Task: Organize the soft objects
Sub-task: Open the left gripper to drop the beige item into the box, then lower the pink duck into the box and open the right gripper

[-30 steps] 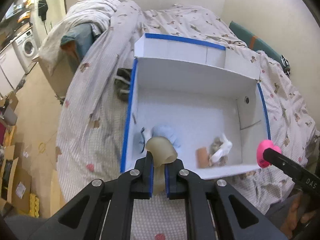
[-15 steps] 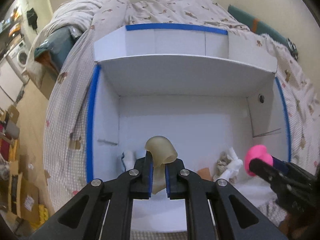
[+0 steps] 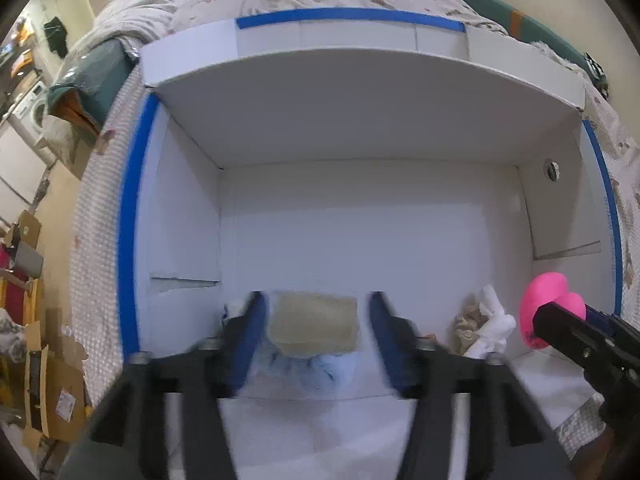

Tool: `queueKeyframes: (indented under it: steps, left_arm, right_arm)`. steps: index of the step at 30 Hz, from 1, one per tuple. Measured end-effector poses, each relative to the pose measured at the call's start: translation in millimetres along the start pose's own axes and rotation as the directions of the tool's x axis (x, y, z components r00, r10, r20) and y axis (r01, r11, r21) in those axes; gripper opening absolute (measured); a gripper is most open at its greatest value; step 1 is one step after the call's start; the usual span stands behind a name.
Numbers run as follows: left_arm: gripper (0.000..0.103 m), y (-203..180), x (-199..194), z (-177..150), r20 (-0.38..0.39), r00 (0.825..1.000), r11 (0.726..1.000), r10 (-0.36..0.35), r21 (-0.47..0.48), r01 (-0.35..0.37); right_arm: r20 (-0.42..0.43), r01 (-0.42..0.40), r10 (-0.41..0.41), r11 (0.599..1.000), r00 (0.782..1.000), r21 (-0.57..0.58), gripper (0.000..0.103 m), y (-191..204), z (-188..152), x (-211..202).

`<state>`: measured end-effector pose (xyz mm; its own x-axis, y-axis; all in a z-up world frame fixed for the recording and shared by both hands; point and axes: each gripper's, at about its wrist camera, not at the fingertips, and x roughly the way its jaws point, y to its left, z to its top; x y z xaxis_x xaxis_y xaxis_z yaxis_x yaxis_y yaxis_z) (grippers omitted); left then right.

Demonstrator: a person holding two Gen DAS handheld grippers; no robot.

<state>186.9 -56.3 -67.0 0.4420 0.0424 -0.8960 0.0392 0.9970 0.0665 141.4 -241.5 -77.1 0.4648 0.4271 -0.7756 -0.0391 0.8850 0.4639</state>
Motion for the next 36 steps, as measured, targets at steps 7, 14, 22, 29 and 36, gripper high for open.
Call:
queueKeyframes:
  steps: [7,14,22,29,36]
  left_arm:
    - [0.06,9.6,-7.2,-2.9,0.002,1.0,0.999,0.015,-0.046,-0.015]
    - [0.061,17.6,-12.9,-10.5,-0.003,1.0,0.998,0.011,-0.06,-0.011]
    - [0.061,19.9,-18.4,-22.5,-0.003,1.0,0.998,0.014,-0.058,-0.014]
    - [0.061,21.4,-24.9,-25.0,0.007,1.0,0.998,0.019,-0.058,-0.018]
    - [0.061,22.2,-31.2,-30.7,0.008,1.0,0.999,0.005,-0.054,-0.005]
  right_arm:
    - [-0.003,0.003,-0.003,1.0,1.0,0.008,0.051,-0.1,1.9,4.5]
    - [0.001,-0.002,0.002,1.0,1.0,0.017,0.051,-2.1,1.8,6.0]
    - [-0.022,-0.018,0.019,1.0,1.0,0.009,0.051,-1.6,-1.1,9.5]
    - [-0.001,-0.019,0.019,1.0,1.0,0.018,0.076,-1.7,-1.6,4.7]
    - [0.047,-0.027,0.024,0.998,0.999,0.051,0.085,-4.9,-1.2,-9.1]
